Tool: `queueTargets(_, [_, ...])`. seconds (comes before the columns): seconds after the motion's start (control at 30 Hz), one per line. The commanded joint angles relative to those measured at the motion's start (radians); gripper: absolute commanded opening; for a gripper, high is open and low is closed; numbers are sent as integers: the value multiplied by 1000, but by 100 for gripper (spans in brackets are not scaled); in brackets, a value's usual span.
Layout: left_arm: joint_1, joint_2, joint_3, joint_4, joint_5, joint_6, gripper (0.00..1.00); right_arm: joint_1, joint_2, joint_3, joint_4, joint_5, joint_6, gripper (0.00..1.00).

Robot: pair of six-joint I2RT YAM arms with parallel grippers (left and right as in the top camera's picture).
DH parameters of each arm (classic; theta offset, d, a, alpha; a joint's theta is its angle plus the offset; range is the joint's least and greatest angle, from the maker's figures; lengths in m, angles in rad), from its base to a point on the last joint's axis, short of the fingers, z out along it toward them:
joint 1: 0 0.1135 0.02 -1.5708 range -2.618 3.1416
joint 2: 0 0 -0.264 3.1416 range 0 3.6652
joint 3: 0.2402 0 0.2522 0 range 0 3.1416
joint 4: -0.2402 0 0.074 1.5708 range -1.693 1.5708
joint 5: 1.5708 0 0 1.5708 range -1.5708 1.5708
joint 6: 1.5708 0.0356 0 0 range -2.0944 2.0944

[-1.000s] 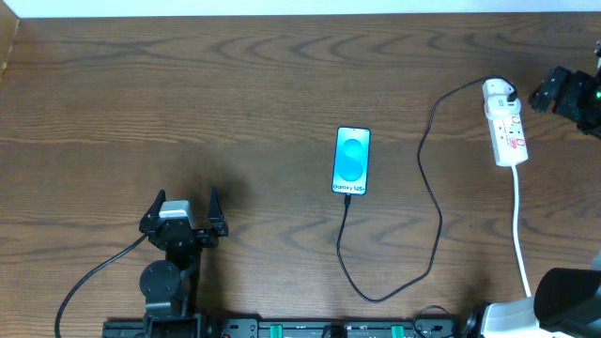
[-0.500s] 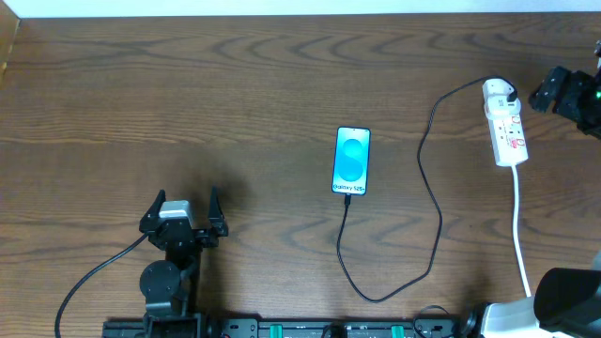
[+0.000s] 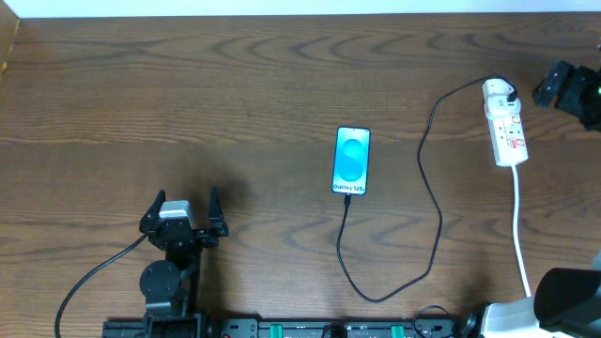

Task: Plug charger to phone and switch on socket

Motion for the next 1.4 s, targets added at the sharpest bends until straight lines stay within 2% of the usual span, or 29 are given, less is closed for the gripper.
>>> queueTargets(0.0, [6, -7, -12, -43, 13, 17, 93, 33, -22, 4, 38, -14, -5, 99])
queueTargets(0.43, [6, -7, -12, -43, 13, 17, 93, 210, -95, -6, 171, 39, -6, 99])
queueTargets(0.67, [6, -7, -12, -42, 13, 17, 93, 281, -166, -98, 262, 54, -6, 99])
queueTargets(0.8, [6, -7, -12, -43, 13, 17, 93, 306, -241, -249, 391, 58, -6, 99])
queueTargets(1.37, [6, -7, -12, -43, 13, 17, 93, 338, -728, -1149, 1091, 50, -2, 99])
